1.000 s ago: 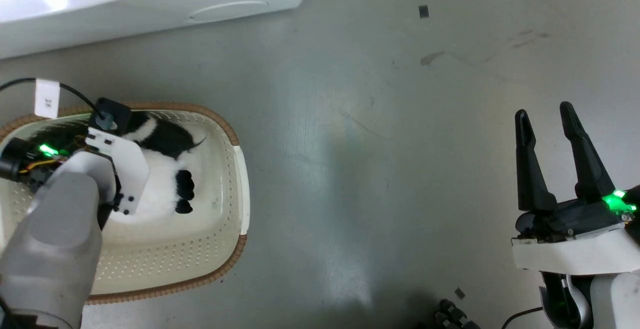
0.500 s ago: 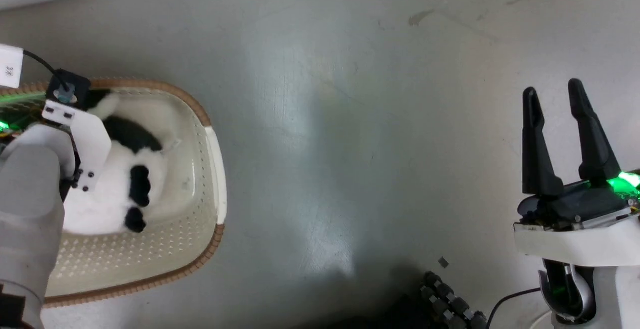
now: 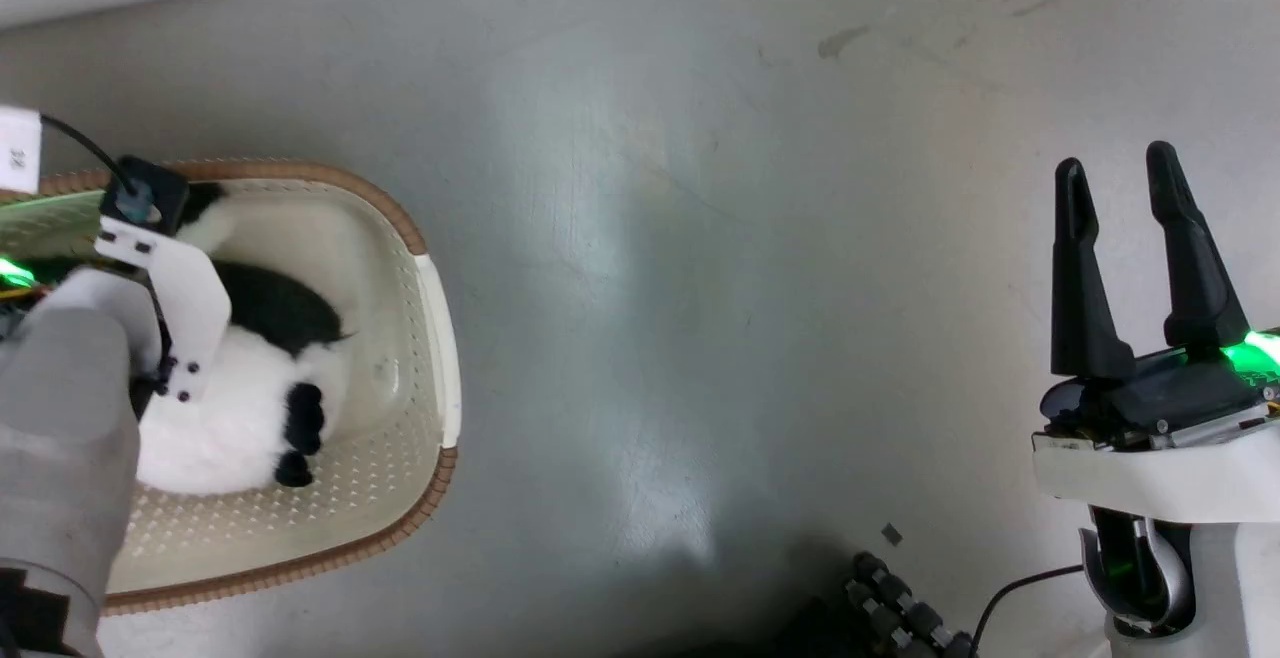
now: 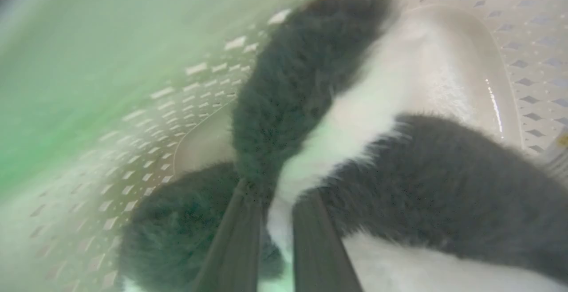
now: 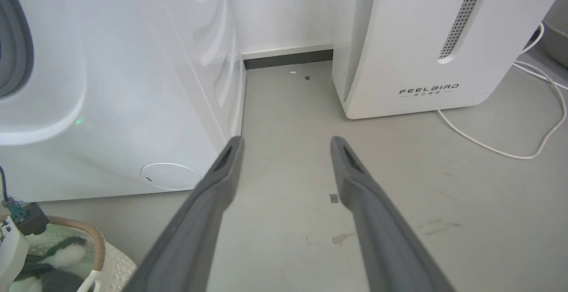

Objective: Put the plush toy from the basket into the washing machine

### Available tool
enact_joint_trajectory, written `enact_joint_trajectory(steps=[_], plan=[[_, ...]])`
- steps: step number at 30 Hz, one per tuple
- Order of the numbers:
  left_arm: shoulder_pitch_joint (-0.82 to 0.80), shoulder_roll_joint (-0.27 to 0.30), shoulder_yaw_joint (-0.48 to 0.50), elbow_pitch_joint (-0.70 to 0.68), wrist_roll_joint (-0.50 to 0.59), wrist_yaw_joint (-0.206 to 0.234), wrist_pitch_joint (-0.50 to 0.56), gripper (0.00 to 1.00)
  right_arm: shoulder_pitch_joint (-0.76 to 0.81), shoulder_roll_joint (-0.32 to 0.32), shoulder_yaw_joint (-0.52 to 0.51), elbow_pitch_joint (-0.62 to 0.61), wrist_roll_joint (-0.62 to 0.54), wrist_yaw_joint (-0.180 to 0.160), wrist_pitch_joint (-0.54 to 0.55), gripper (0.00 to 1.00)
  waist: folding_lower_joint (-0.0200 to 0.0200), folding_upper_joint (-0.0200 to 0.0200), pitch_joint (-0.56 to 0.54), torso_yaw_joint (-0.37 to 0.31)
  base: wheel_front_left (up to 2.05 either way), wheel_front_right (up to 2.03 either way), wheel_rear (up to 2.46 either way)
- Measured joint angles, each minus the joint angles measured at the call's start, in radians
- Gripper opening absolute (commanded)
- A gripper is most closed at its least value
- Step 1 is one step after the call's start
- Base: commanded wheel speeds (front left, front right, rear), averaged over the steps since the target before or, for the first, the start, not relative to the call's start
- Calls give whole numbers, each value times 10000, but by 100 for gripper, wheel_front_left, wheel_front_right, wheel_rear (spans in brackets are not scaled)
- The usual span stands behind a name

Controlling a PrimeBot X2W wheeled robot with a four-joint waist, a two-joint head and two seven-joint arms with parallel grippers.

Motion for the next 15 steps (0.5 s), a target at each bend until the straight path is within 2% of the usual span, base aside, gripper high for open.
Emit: enact_joint_trajectory(steps=[7, 15], plan=[[626, -554, 21, 82, -328, 8, -658, 0, 12, 0, -128, 226, -307, 0, -2, 100, 0, 0, -903, 224, 0, 0, 0], [1651, -1264, 119, 148, -788, 6, -1680, 0, 249, 0, -382, 587, -713, 0, -2, 100, -1, 1, -2439, 579, 0, 0, 0]])
